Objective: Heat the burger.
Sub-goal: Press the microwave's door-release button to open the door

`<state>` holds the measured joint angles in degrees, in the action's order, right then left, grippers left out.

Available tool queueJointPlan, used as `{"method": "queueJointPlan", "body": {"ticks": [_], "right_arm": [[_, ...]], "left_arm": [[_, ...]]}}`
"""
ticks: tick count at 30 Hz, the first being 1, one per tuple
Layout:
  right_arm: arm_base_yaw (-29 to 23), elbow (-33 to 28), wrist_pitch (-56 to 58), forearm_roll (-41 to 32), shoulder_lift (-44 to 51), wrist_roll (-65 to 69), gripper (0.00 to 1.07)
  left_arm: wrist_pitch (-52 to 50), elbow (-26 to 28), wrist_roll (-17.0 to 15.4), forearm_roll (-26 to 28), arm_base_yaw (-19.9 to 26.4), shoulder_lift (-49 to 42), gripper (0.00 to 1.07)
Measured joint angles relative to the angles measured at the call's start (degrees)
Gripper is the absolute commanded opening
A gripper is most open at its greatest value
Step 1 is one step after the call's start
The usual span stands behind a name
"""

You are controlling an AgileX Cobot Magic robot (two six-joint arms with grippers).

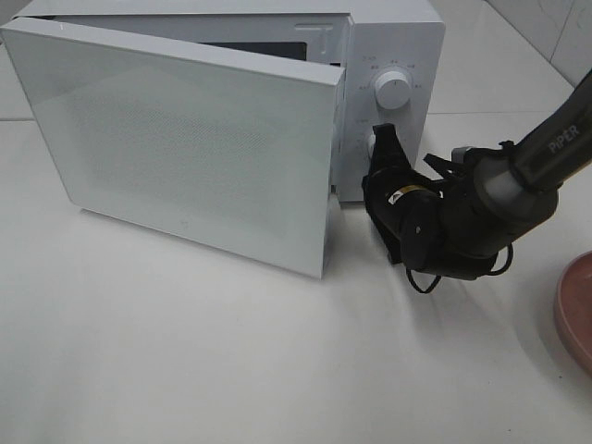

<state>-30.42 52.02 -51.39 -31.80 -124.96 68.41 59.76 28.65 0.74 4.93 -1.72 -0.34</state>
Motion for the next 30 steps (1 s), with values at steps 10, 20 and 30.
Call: {"method": "queueJointPlan", "body": {"ticks": [10,20,30], "right_arm": [[0.1,0.1,0.9,0.3,0.0,0.2,0.00],[0.8,0.1,5.2,0.3,2.0,0.7,0.00],[2.1,-2.8,11.5,3.4,7.0,1.6,0.00]], "left_arm": [[0.0,0.0,0.0,0.0,0.0,0.0,0.98],[0.0,0.0,0.0,0.0,0.0,0.0,0.98],[0.0,0.0,0.0,0.0,0.0,0.0,0.98]]}}
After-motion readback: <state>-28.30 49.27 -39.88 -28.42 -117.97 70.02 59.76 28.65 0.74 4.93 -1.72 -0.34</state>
